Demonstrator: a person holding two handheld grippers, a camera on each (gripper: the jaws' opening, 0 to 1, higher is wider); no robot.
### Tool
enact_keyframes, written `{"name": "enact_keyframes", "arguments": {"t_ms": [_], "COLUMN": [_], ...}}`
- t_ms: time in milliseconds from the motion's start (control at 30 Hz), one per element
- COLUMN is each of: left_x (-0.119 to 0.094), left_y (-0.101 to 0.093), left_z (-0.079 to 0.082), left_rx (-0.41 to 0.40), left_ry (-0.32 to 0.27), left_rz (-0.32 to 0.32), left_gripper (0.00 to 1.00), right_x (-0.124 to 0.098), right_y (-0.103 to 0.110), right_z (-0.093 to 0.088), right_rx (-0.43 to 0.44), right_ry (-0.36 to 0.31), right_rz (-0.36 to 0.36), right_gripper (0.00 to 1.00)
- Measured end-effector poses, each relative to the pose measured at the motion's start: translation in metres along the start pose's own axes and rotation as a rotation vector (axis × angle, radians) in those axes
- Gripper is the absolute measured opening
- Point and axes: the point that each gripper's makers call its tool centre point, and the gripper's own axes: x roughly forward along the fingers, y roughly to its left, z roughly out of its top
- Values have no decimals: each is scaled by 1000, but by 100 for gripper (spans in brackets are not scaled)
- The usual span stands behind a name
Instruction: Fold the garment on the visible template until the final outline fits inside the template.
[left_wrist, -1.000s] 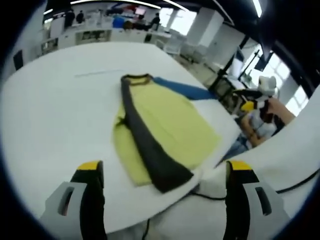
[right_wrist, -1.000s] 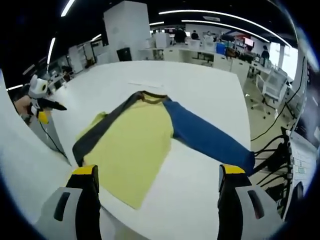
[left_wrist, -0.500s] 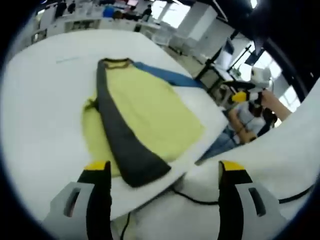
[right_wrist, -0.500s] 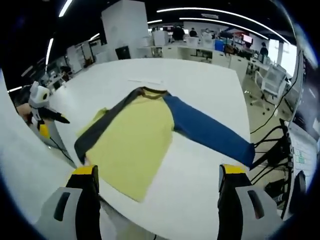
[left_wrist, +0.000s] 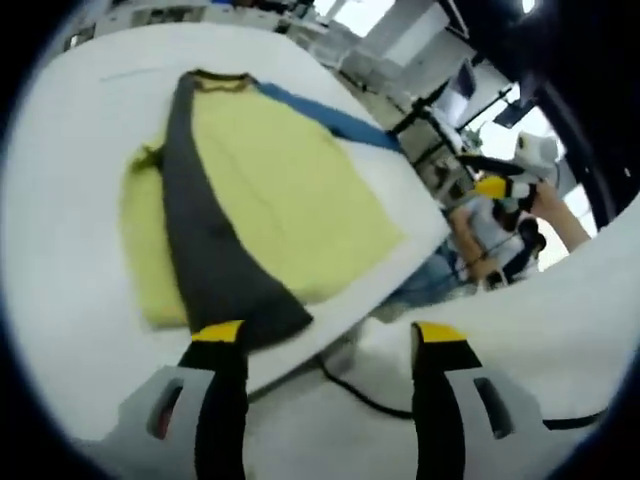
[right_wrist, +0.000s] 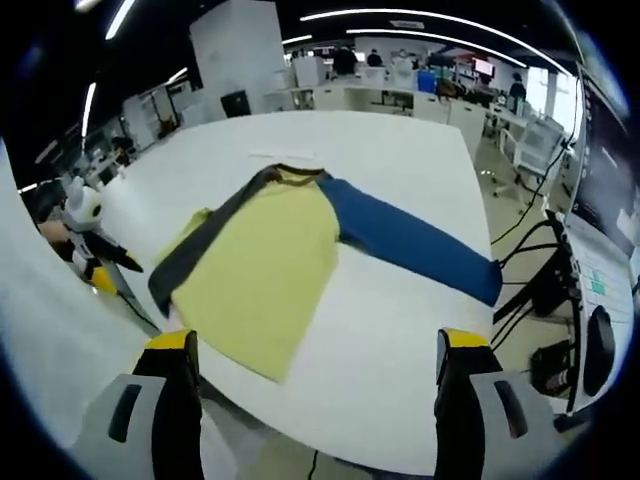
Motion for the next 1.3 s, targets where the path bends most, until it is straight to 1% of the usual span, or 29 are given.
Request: {"name": "enact_keyframes", "arguments": {"t_ms": [33,100,200,300,500,567,600,633,667,800,833,933,1100,1300], "left_x": [4,11,22,30,44,48,50,52,56,63,63,64,64,64], "left_y": [0,2,0,1,3,5,8,13,15,23,25,29,37,43], "left_z": [-5,-9,-15,-18,-22,-22,-21,-22,-22,-23,-23,-19,-16,-16], "left_rx": [0,4,-12,-8,-20,-14,-1,4,10,-2,-9,-20,-66,-77], "left_ry": [23,41,67,89,112,119,120,131,138,143,148,135,119,113], "left_rz": [8,28,26,36,49,65,81,110,120,159,167,185,207,235], "left_gripper": [54,49,43,41,36,34,33,33,33,29,27,19,8,0], "right_x": [0,-1,-2,-3,-6,-7,-7,-7,-7,-8,-8,-8,-4,1], "right_y": [-1,-1,-4,-7,-13,-15,-16,-17,-19,-26,-27,-31,-37,-42], "right_z": [0,-1,-2,-4,-9,-10,-10,-10,-10,-10,-10,-12,-13,-7], "right_rx": [2,1,6,6,13,12,12,13,13,13,13,12,8,-6], "right_ry": [-1,0,1,4,11,13,13,12,11,7,7,11,17,15], "right_rz": [-1,-1,0,-2,-4,-4,-3,-2,-2,-1,-1,2,13,26], "right_gripper": [98,98,98,98,98,98,98,98,98,98,98,98,98,98]}}
